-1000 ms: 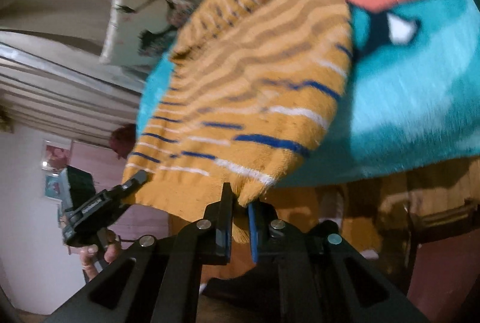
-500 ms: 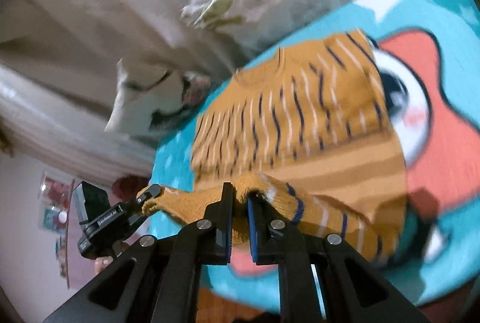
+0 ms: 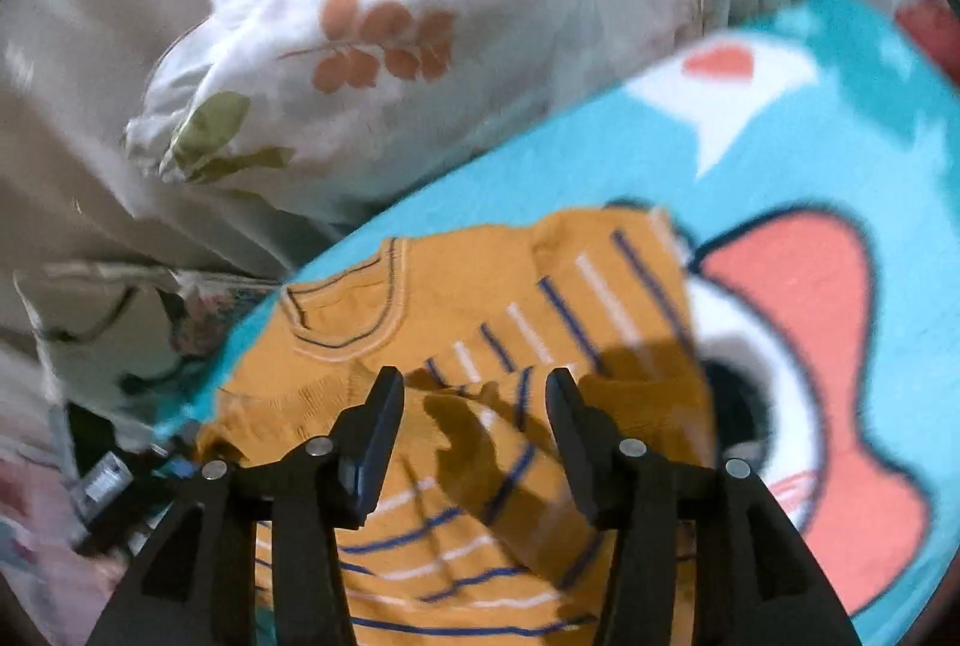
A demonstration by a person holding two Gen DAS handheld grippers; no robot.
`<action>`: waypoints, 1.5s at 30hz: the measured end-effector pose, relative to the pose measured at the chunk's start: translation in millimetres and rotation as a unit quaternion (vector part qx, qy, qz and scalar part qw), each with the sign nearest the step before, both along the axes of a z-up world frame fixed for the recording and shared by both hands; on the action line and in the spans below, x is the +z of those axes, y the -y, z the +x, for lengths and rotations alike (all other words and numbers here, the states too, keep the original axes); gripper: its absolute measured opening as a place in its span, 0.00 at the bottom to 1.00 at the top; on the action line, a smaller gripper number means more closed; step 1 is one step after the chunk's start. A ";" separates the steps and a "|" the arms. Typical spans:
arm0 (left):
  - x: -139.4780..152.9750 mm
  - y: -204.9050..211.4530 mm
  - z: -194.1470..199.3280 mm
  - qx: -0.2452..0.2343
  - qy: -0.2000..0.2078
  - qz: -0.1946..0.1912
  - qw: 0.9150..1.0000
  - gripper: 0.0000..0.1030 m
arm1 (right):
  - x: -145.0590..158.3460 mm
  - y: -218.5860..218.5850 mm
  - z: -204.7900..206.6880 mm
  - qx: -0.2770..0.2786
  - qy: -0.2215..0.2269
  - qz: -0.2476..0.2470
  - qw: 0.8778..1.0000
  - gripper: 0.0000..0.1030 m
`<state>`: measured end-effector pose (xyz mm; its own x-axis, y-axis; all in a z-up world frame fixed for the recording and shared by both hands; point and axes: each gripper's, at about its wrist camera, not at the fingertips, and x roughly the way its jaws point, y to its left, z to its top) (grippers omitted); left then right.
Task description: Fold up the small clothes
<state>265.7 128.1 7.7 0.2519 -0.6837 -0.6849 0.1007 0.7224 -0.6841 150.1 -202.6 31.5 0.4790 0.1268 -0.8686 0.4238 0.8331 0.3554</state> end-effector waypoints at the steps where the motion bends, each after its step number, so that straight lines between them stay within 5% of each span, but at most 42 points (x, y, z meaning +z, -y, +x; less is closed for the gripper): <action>1: 2.4 -2.7 1.6 0.006 0.001 0.004 1.000 0.57 | 6.5 -6.5 -2.2 0.008 0.002 -0.021 1.000 0.52; 6: 18.9 -12.8 -8.1 0.028 0.028 0.039 0.998 0.59 | 5.1 -46.1 -10.7 0.072 0.015 -0.007 0.997 0.52; 11: 13.1 17.0 -27.8 -0.046 0.059 0.066 0.995 0.72 | -42.3 -91.8 -0.5 0.144 -0.027 0.022 0.989 0.52; 16: -28.8 32.2 -5.9 -0.059 0.051 0.109 0.991 0.72 | -65.8 -58.0 19.2 0.116 -0.037 -0.010 0.993 0.49; 18: -29.9 31.3 -2.2 -0.056 0.061 0.105 0.991 0.72 | -60.8 -43.9 27.4 0.099 -0.036 -0.024 0.994 0.48; 20: -29.5 34.0 -3.1 -0.063 0.068 0.115 0.989 0.72 | -51.9 -28.3 34.2 0.065 -0.044 -0.102 0.992 0.50; 24: -30.0 38.3 -8.9 -0.068 0.090 0.133 0.985 0.72 | -58.2 22.8 32.9 -0.014 -0.071 -0.094 0.993 0.47; 27: -30.4 41.6 -7.3 -0.071 0.088 0.139 0.984 0.72 | -48.9 39.3 17.2 -0.047 -0.090 -0.156 0.983 0.52; 34: -9.0 24.2 -23.7 -0.026 0.064 0.134 0.989 0.72 | -11.4 4.9 -30.8 -0.012 -0.016 -0.105 0.994 0.53; 39: 15.2 -5.3 -68.9 0.024 0.069 0.137 0.988 0.72 | -28.9 -35.6 -65.5 0.073 -0.006 -0.050 0.996 0.57; 42: 25.7 -32.7 -95.4 0.064 0.063 0.159 0.983 0.72 | -61.2 -6.5 -72.6 0.060 -0.039 -0.031 0.997 0.56; 45: 30.6 -64.1 -118.7 0.108 0.048 0.181 0.976 0.72 | -62.4 30.4 -79.2 0.019 -0.016 0.039 0.999 0.48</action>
